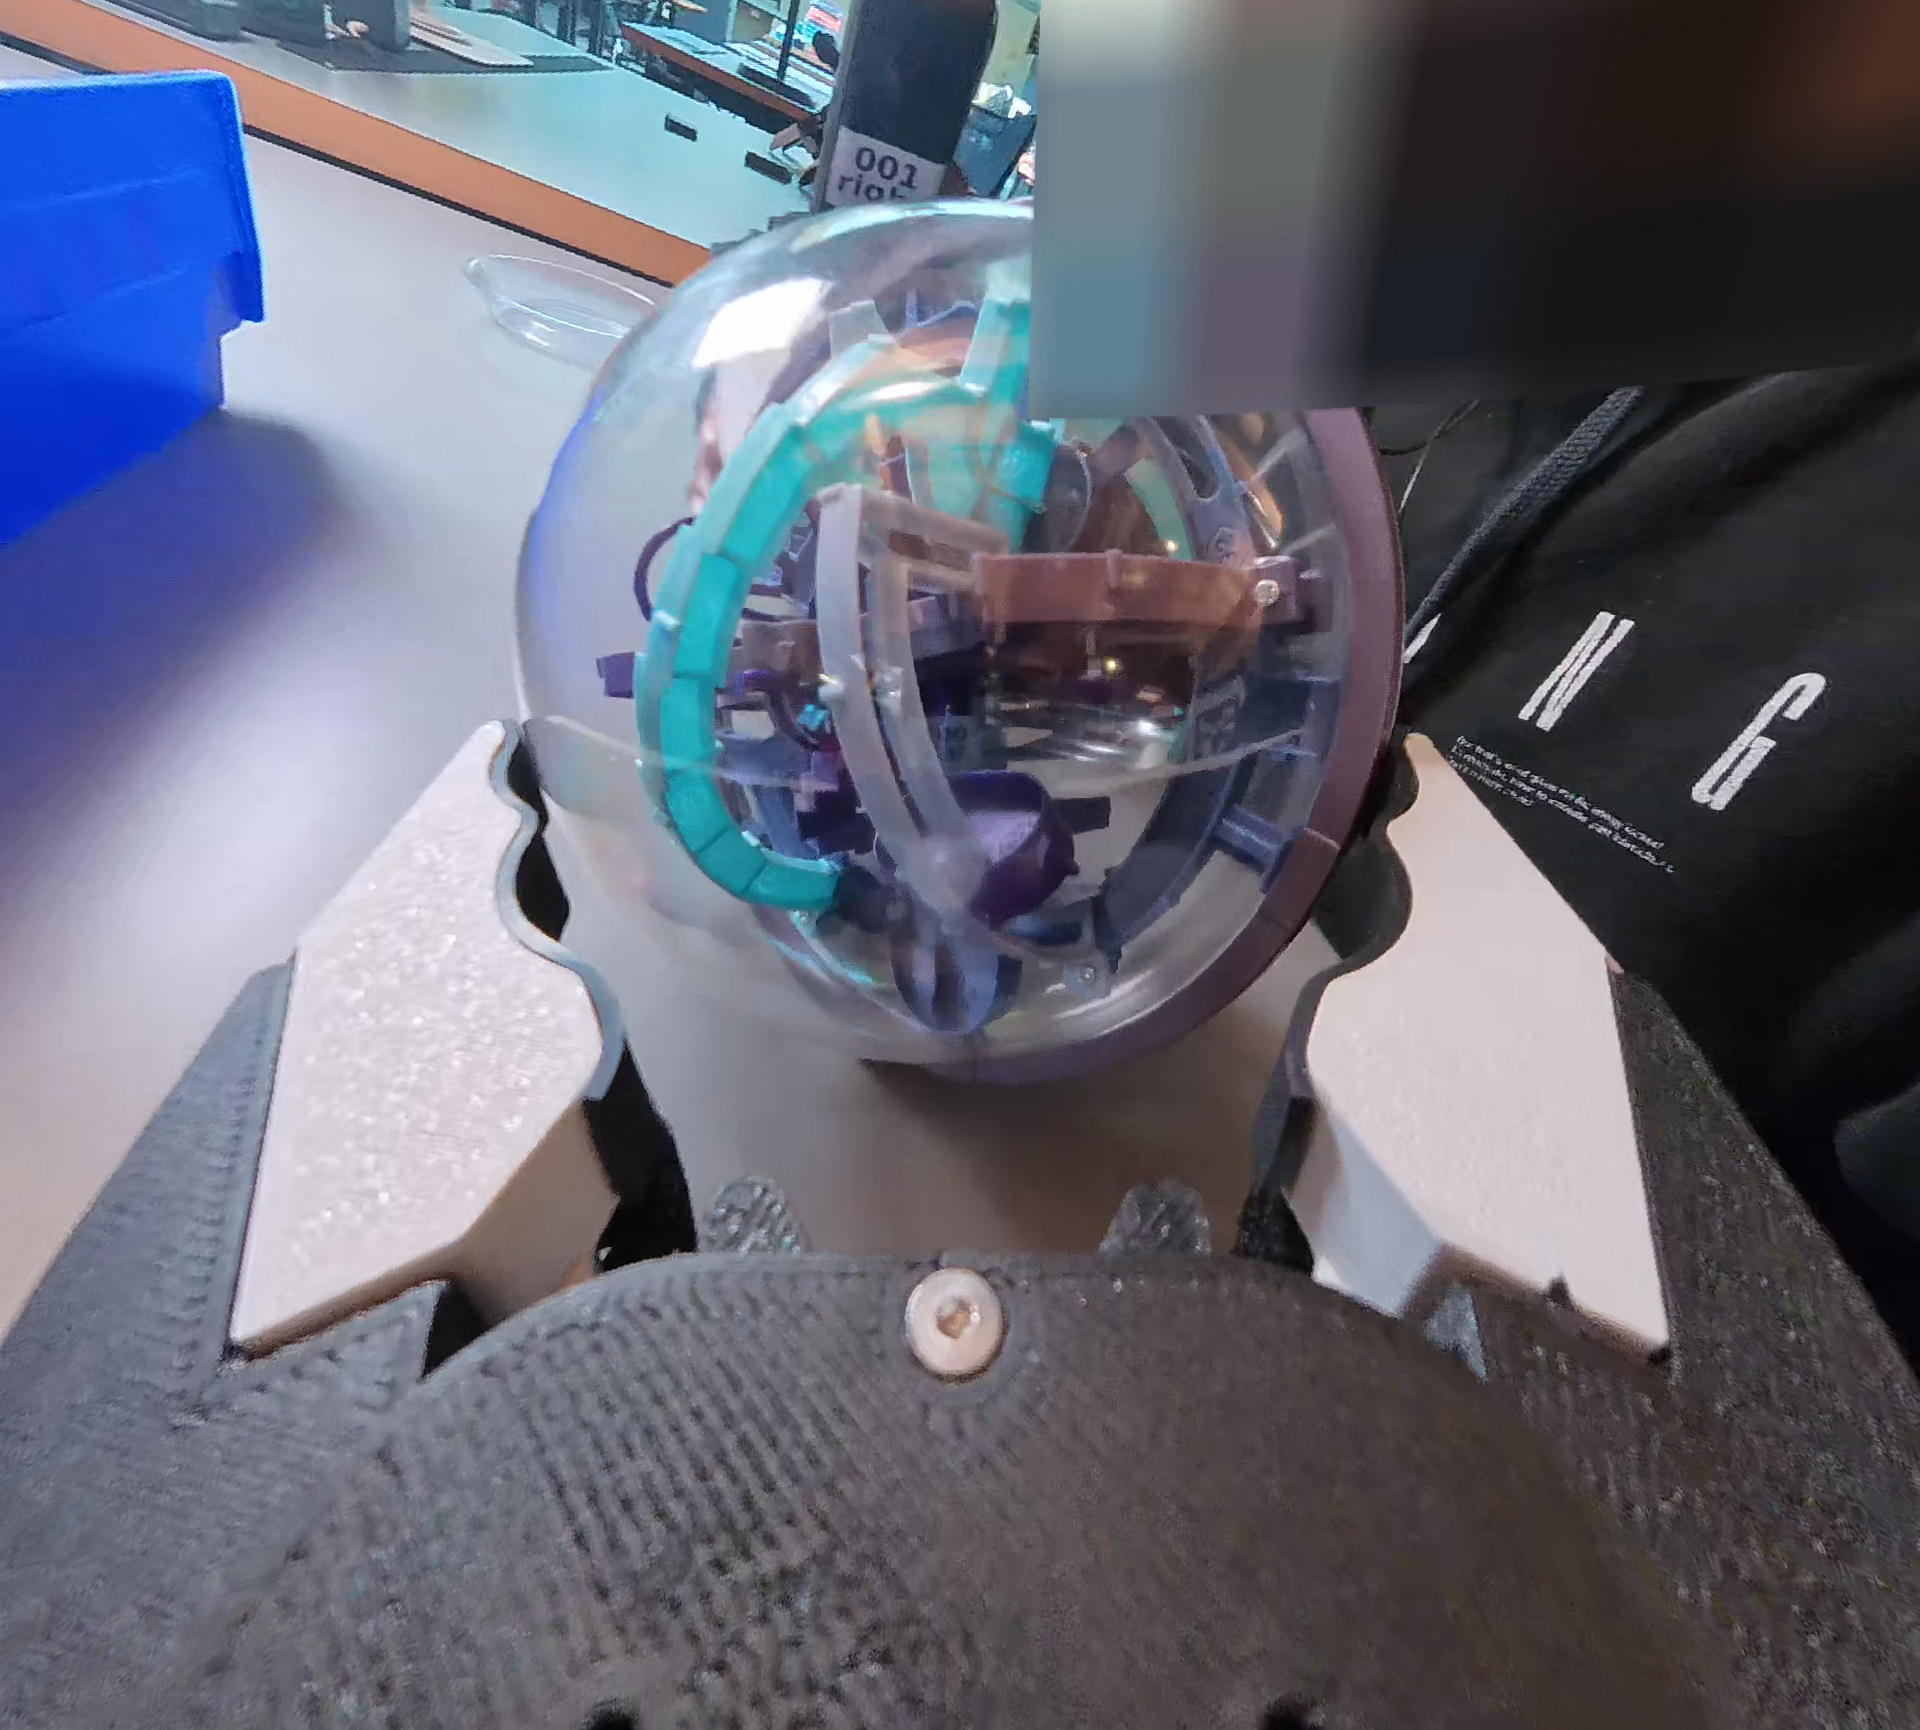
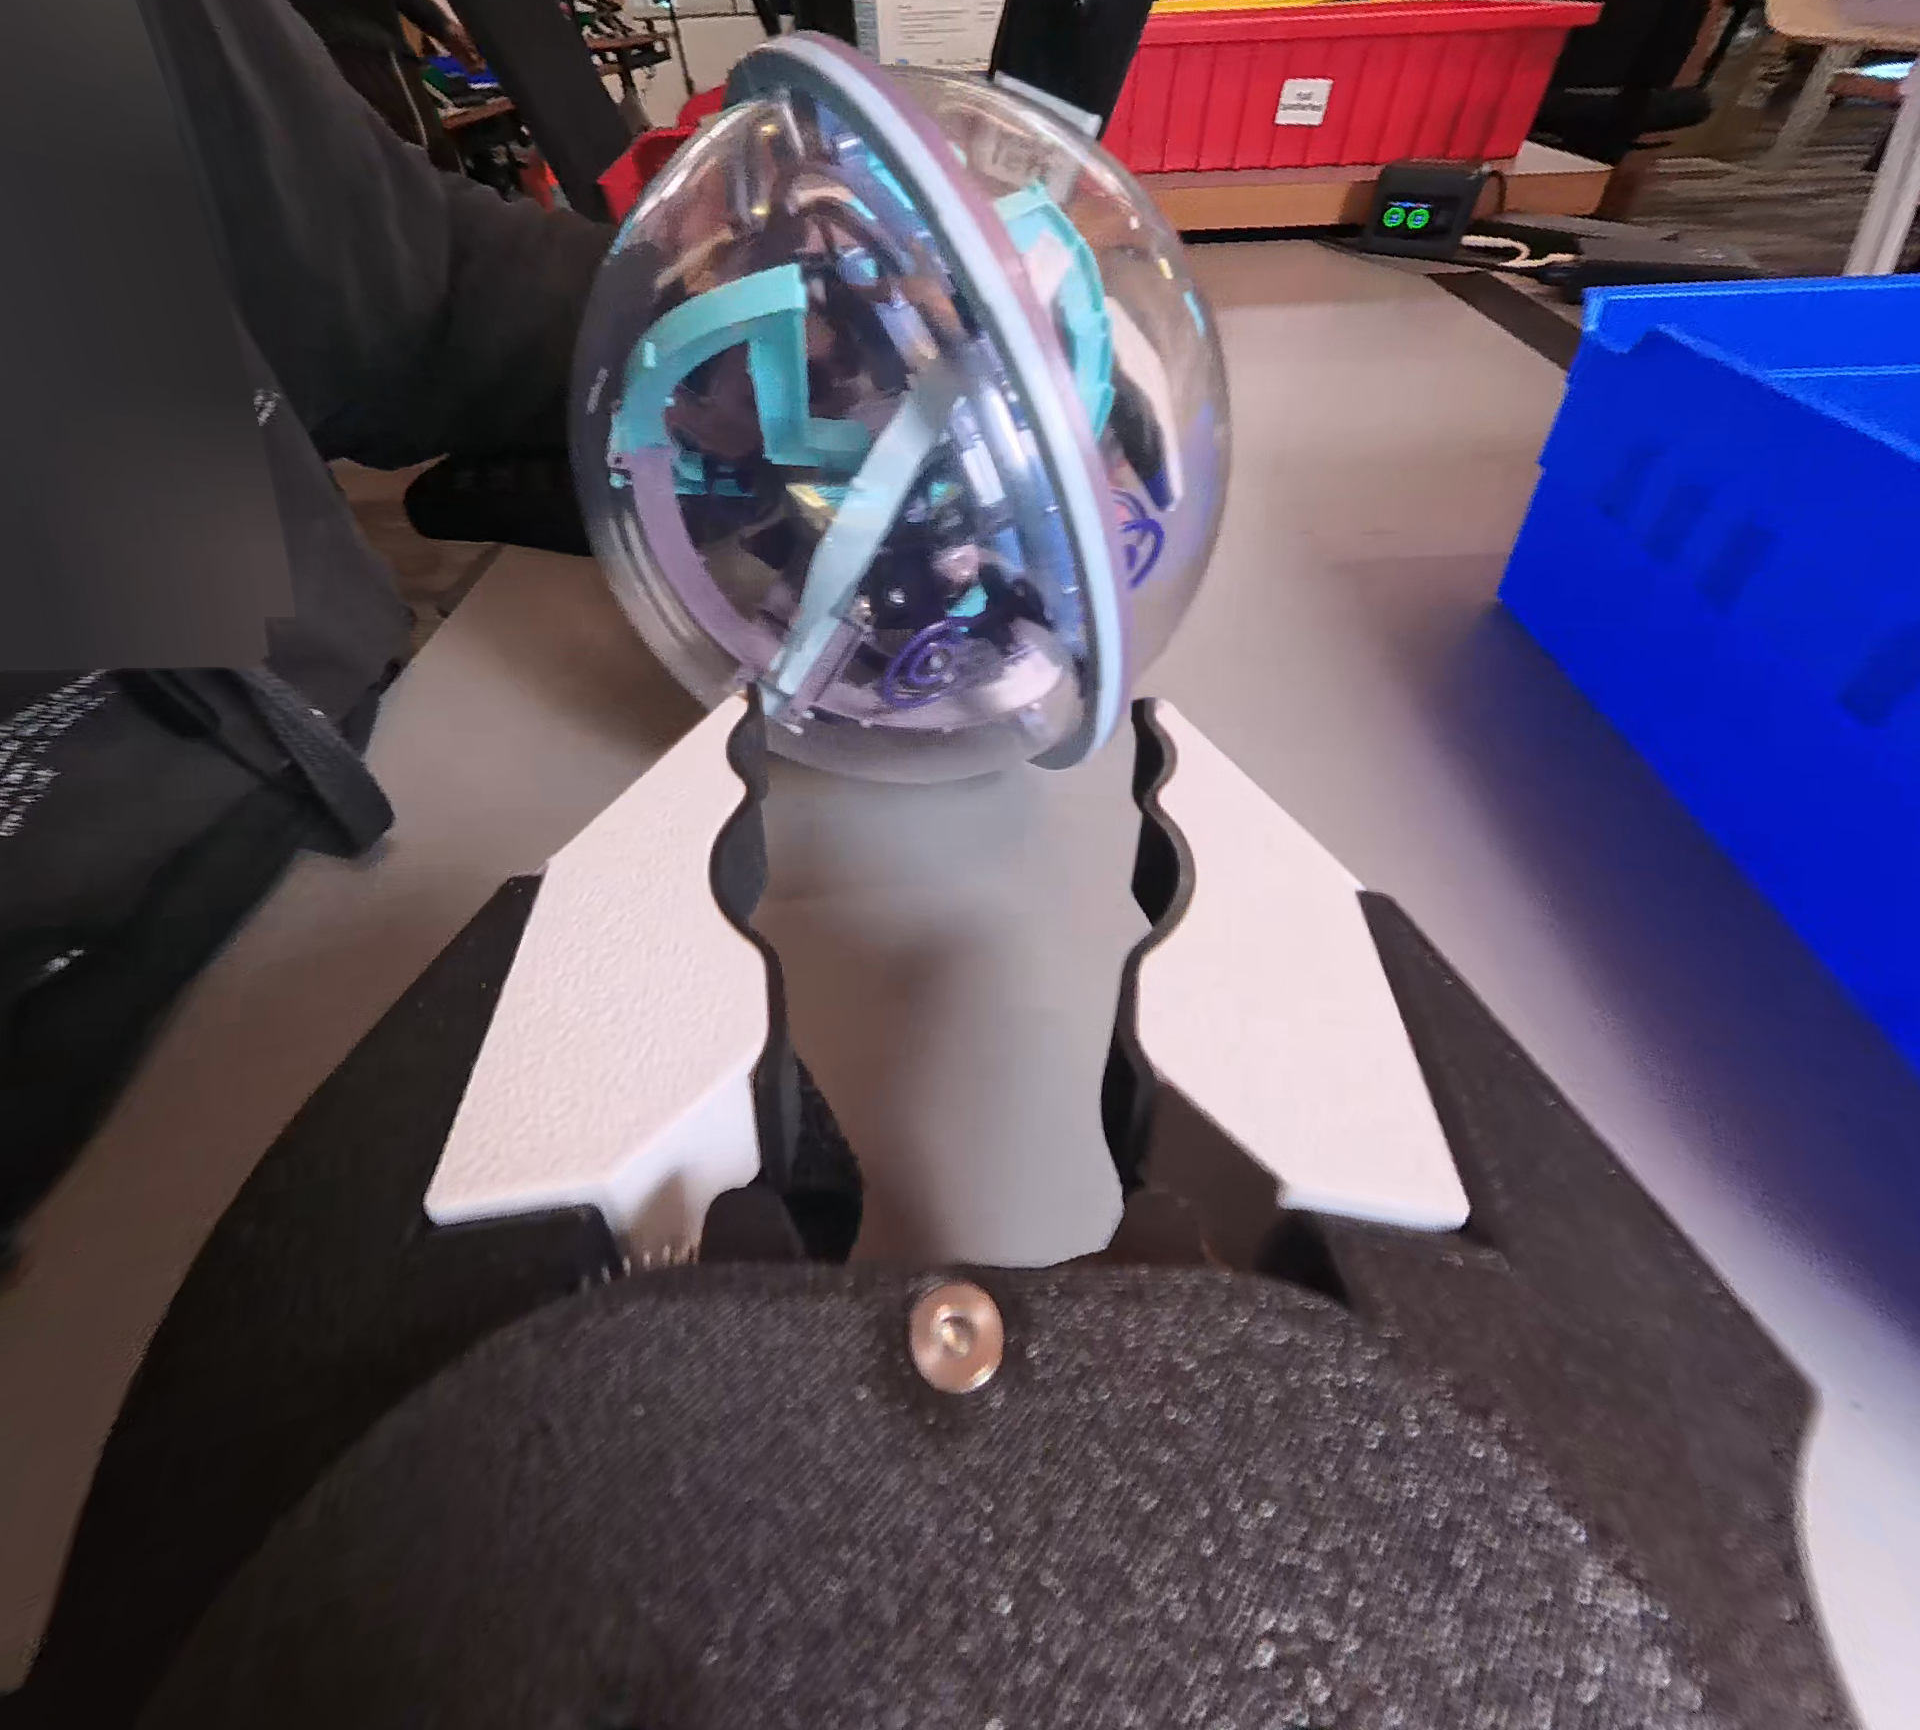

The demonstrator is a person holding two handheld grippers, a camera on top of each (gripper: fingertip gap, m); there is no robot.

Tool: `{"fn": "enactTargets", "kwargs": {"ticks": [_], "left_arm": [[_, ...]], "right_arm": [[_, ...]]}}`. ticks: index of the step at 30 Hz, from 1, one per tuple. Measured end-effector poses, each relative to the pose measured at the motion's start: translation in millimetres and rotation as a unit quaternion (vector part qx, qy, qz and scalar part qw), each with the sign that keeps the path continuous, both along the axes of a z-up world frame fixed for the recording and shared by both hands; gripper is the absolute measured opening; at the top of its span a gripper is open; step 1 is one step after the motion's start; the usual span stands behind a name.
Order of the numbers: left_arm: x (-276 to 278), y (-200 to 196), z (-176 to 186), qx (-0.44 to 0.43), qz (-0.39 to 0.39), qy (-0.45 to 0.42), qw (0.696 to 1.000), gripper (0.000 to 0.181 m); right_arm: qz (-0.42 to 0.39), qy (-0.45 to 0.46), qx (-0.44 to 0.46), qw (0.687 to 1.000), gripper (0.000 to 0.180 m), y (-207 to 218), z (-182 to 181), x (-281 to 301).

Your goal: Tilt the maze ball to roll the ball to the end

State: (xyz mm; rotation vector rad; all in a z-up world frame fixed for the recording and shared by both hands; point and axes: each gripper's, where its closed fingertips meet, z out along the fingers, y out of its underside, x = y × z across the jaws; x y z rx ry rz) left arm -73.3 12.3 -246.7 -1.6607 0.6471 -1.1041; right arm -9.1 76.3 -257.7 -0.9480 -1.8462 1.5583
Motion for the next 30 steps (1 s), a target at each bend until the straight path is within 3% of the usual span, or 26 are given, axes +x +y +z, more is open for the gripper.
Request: {"fn": "enactTargets", "kwargs": {"ticks": [6, 15, 22, 30], "left_arm": [[-3, -1, 1, -0.012, -0.030, -0.027, 0.999, 0.151], [-7, 7, 5, -0.042, -0.030, -0.087, 0.995, 0.148], [-7, 16, 5, -0.081, -0.002, -0.094, 0.992, 0.146], [-6, 36, 6, -0.125, 0.063, -0.070, 0.988, 0.146]], "right_arm": [[0.012, 0.021, 0.058, 0.998, 0.055, 5, -6, -15], [-0.009, 0.034, 0.054, 0.998, 0.002, 16, -2, -16], [-0.028, 0.002, 0.043, 0.999, 0.000, 28, -7, -19], [-0.051, -0.079, -0.027, 0.995, 0.000, 51, -17, -27]]}}
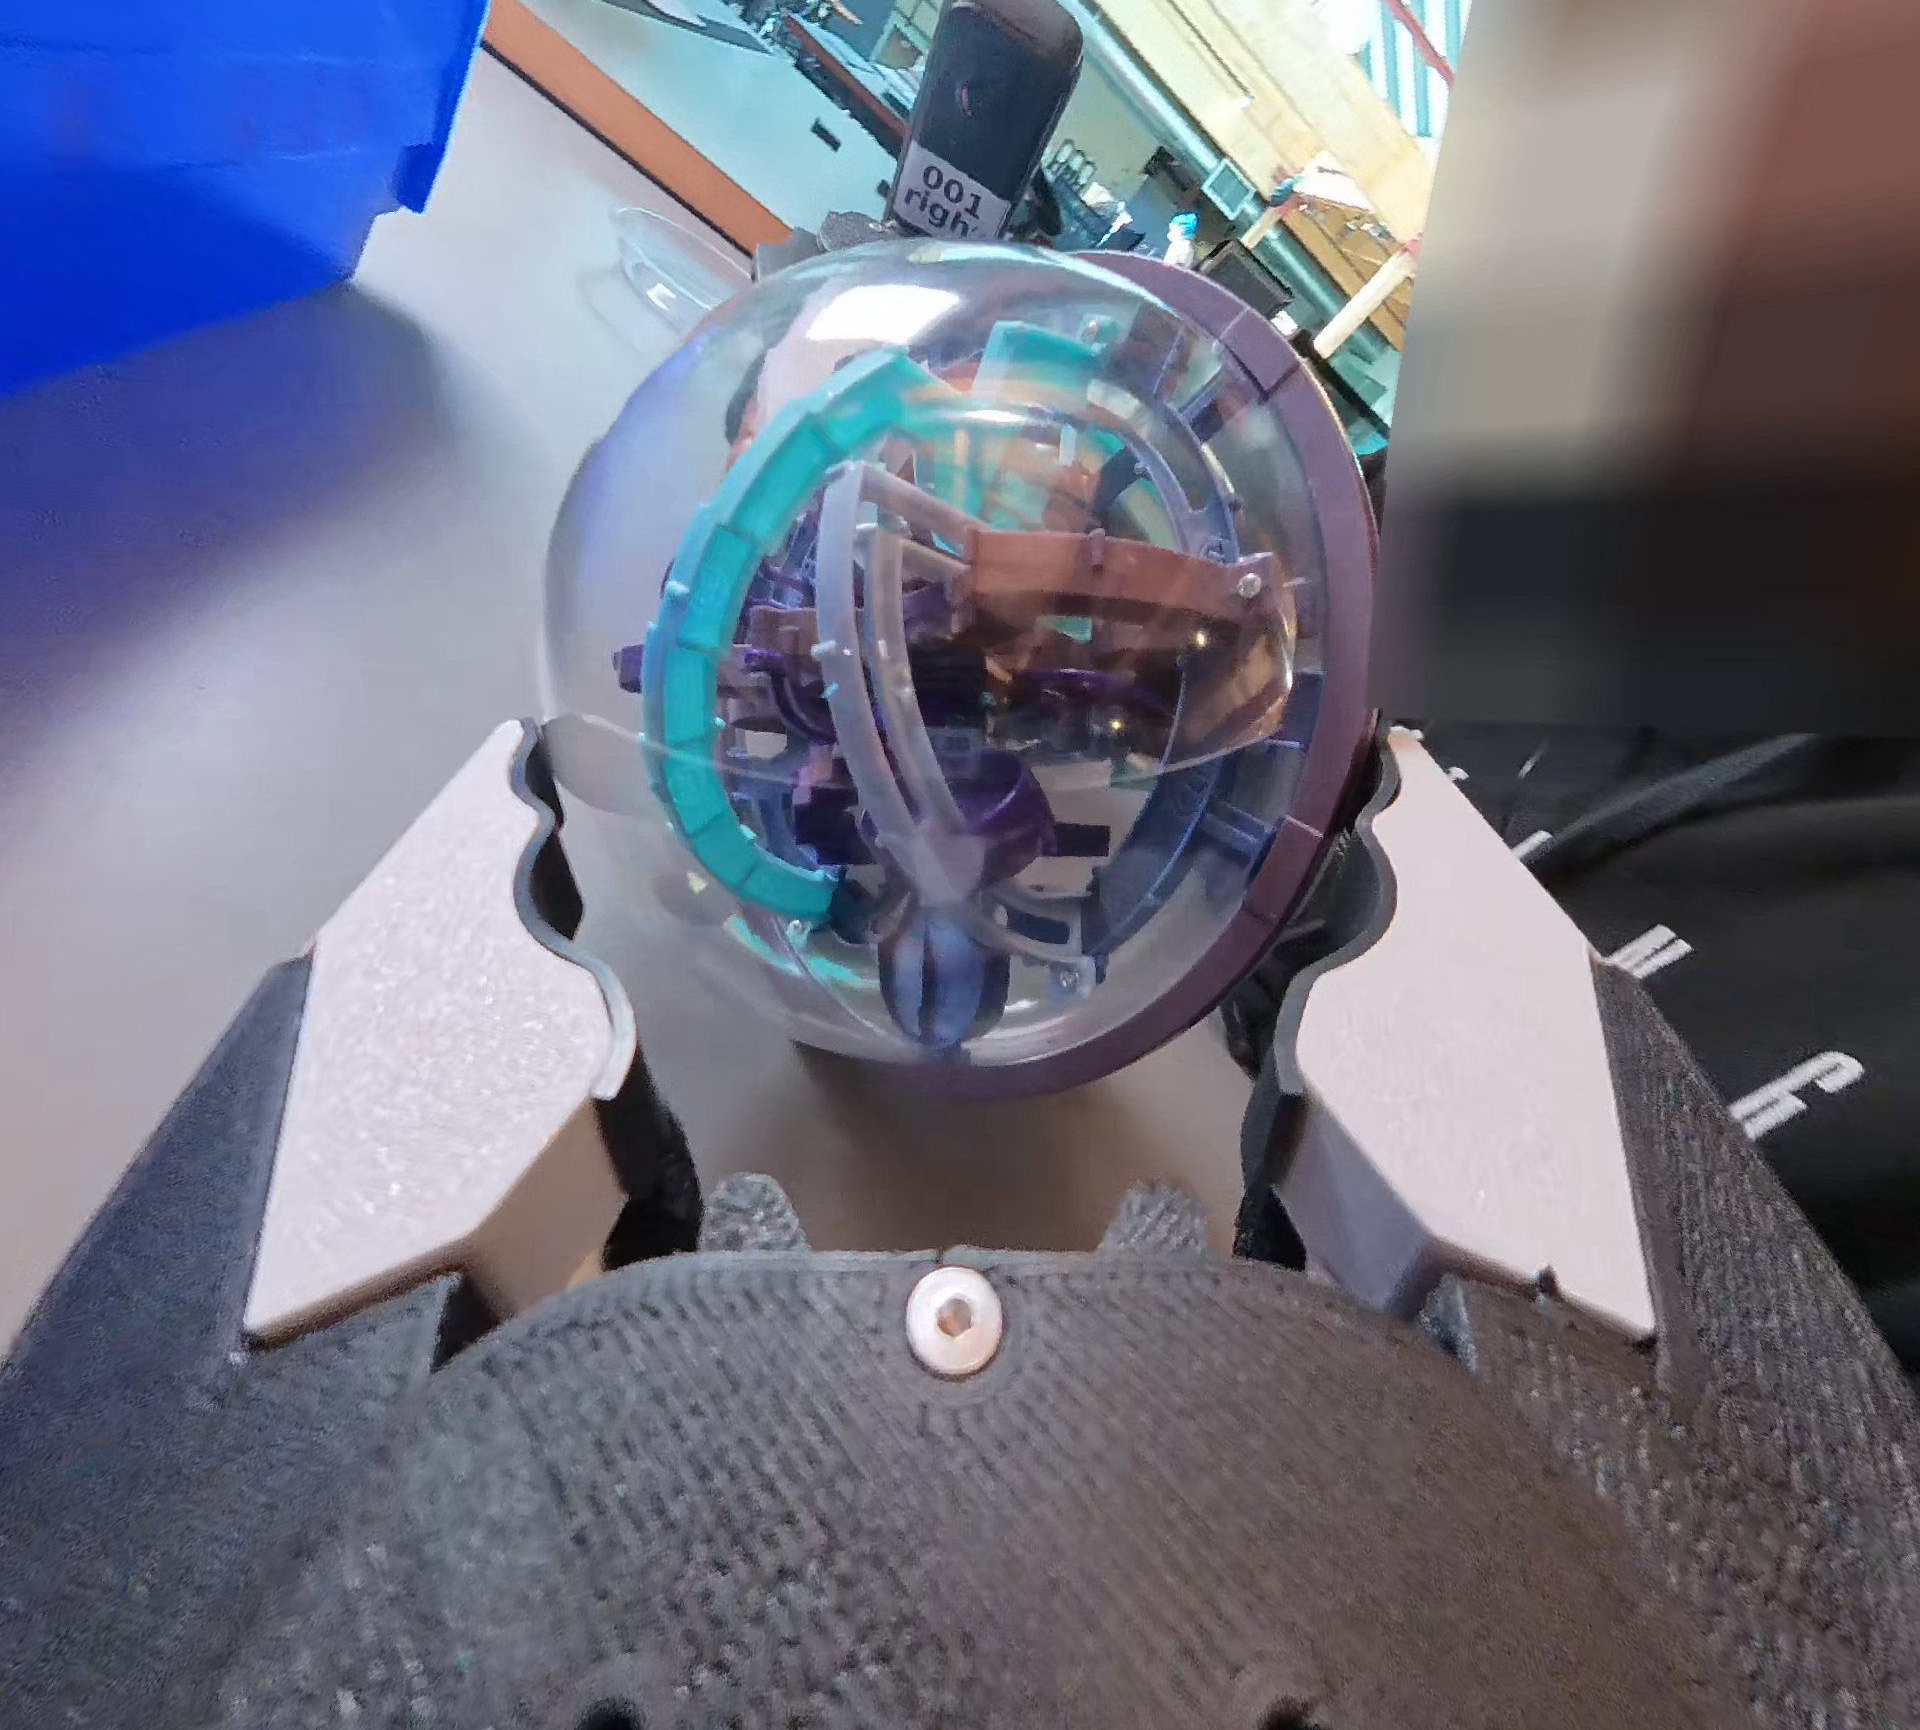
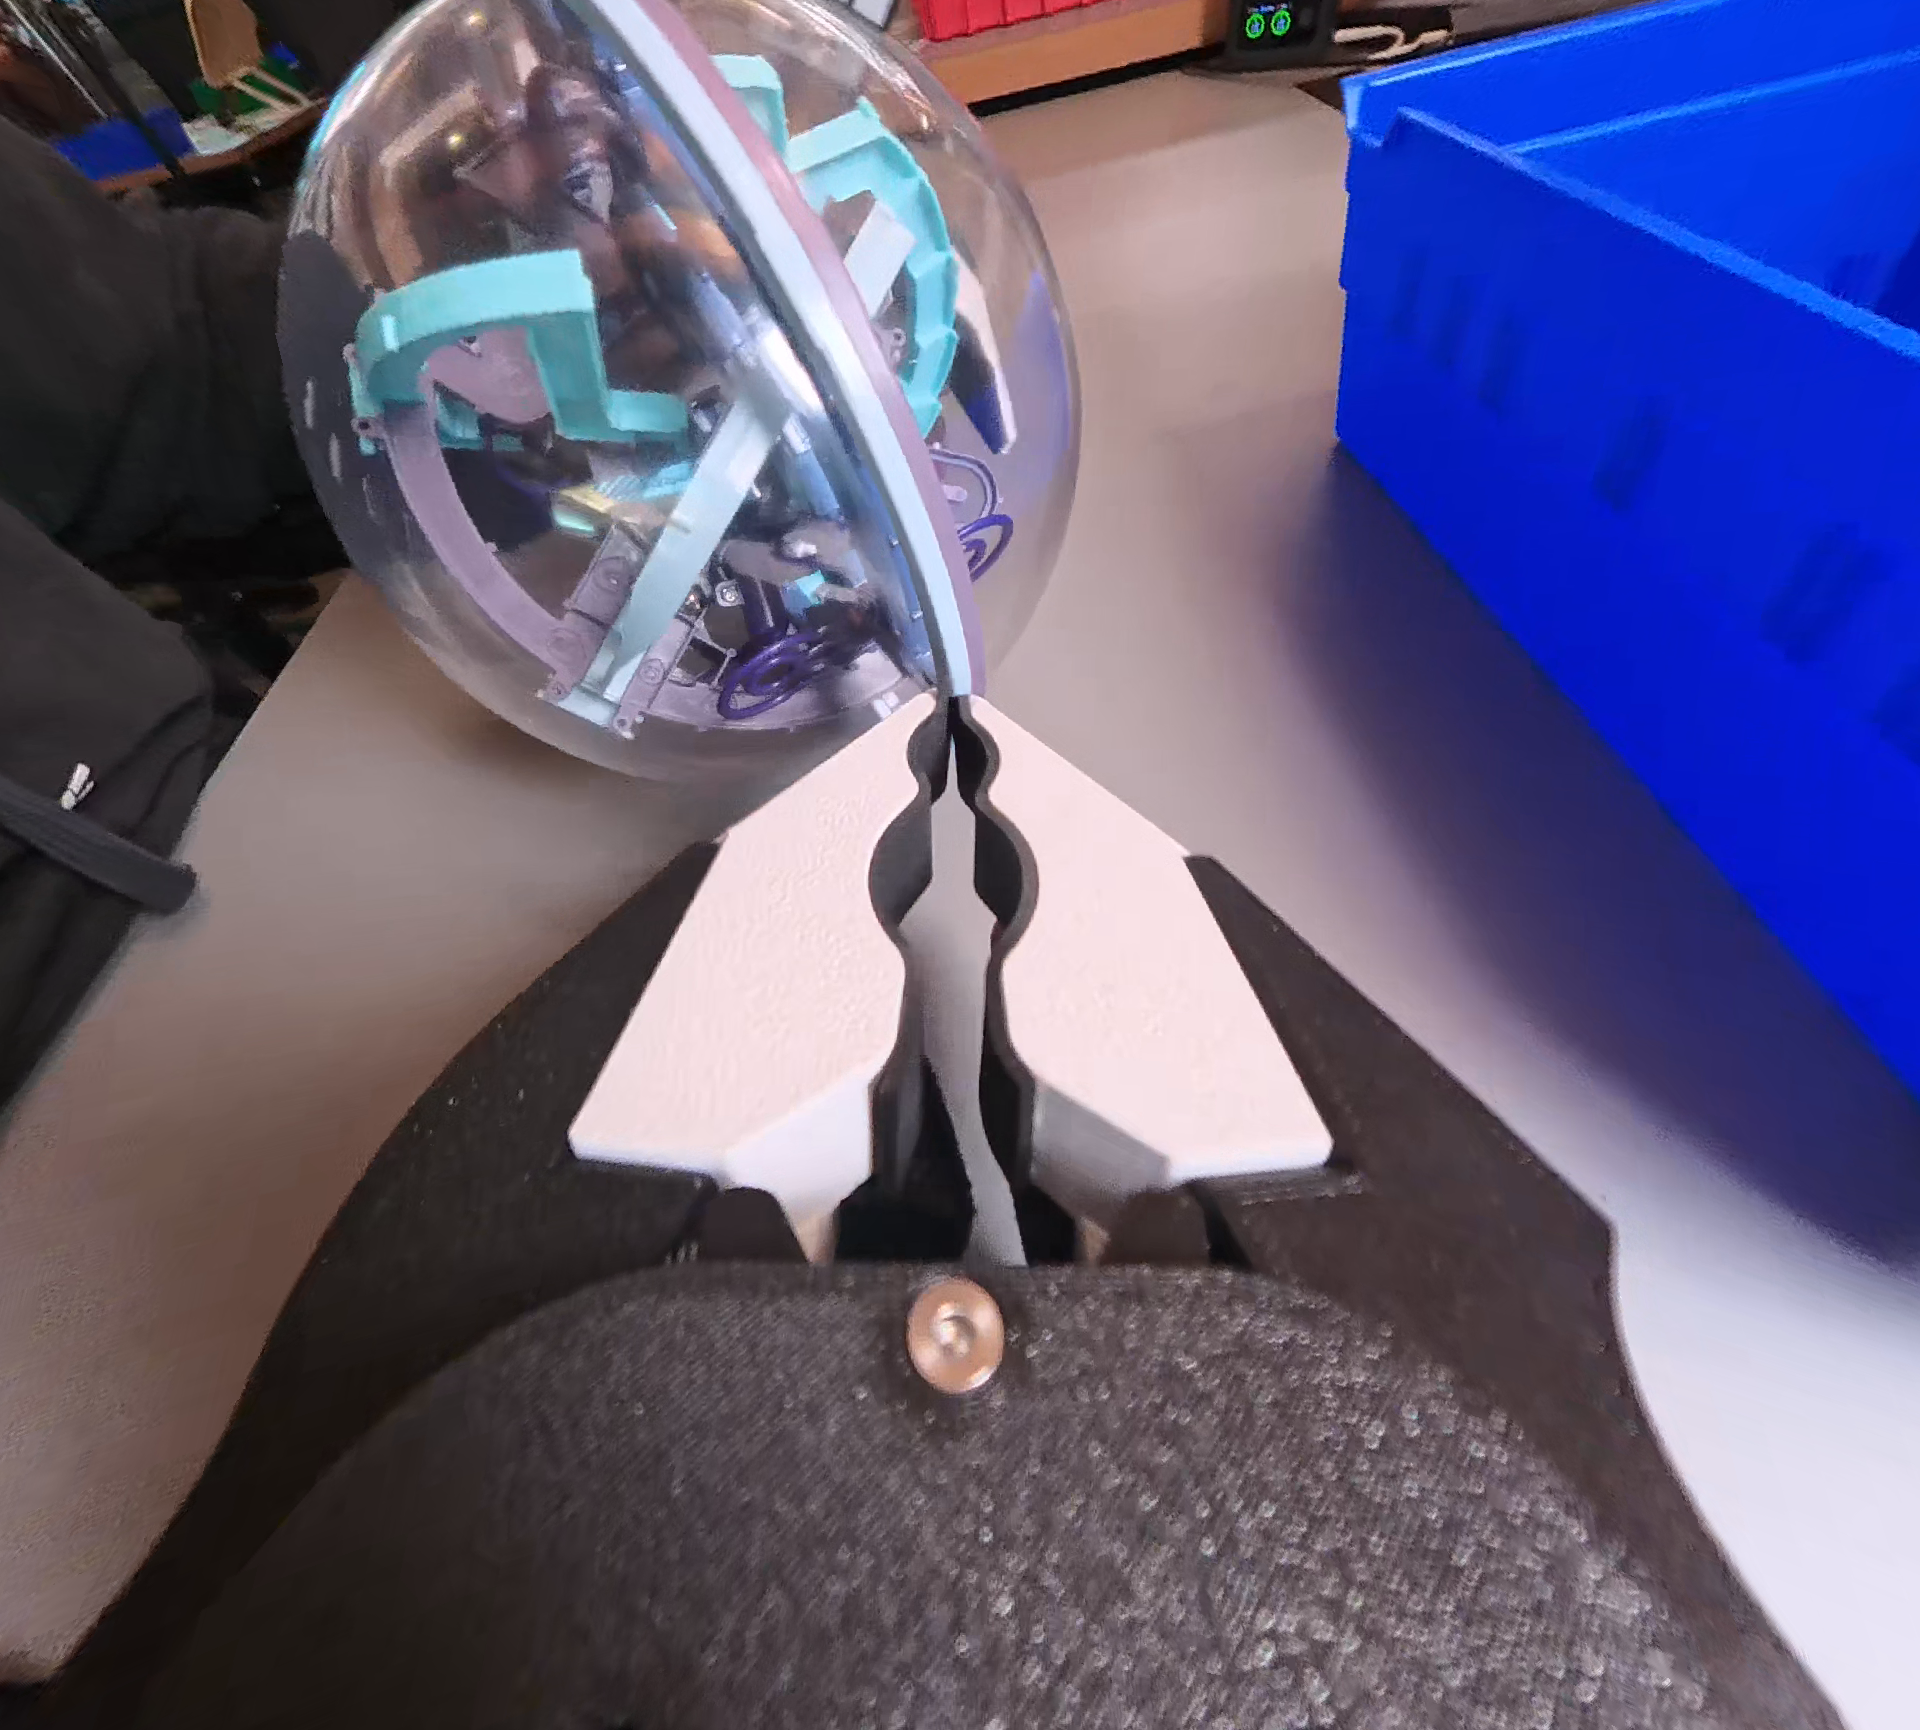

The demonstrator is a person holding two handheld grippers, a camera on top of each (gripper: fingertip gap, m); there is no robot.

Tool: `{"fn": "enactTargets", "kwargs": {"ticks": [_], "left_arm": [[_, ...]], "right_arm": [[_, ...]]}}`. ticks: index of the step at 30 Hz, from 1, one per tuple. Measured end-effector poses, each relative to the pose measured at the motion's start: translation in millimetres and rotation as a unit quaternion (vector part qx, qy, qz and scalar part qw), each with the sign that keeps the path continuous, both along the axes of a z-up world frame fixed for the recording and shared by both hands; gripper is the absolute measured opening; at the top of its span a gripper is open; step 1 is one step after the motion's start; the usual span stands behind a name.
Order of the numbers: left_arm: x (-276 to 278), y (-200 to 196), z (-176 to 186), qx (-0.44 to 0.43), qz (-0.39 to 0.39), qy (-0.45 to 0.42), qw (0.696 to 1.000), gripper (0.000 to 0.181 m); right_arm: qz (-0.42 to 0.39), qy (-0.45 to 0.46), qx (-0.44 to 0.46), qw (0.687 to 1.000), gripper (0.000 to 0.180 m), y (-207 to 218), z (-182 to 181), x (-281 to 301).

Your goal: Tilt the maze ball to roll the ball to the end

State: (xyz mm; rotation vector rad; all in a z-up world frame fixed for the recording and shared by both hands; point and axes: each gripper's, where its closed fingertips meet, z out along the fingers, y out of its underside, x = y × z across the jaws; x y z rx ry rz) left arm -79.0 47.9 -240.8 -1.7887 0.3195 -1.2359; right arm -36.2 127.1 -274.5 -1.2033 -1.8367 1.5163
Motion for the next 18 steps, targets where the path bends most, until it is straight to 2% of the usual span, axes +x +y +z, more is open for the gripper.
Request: {"fn": "enactTargets", "kwargs": {"ticks": [5, 10, 18], "left_arm": [[5, 3, 1, 0.012, 0.015, 0.050, 0.999, 0.146], [1, 9, 5, 0.027, 0.040, 0.062, 0.997, 0.143], [-29, 16, 22, 0.070, 0.112, 0.065, 0.989, 0.116]], "right_arm": [[0.001, -0.018, -0.016, 1.000, 0.000, 3, -3, 0], [-0.001, -0.038, -0.037, 0.999, 0.000, 7, -6, -1], [0.002, -0.036, -0.054, 0.998, 0.000, 9, -3, 1]]}}
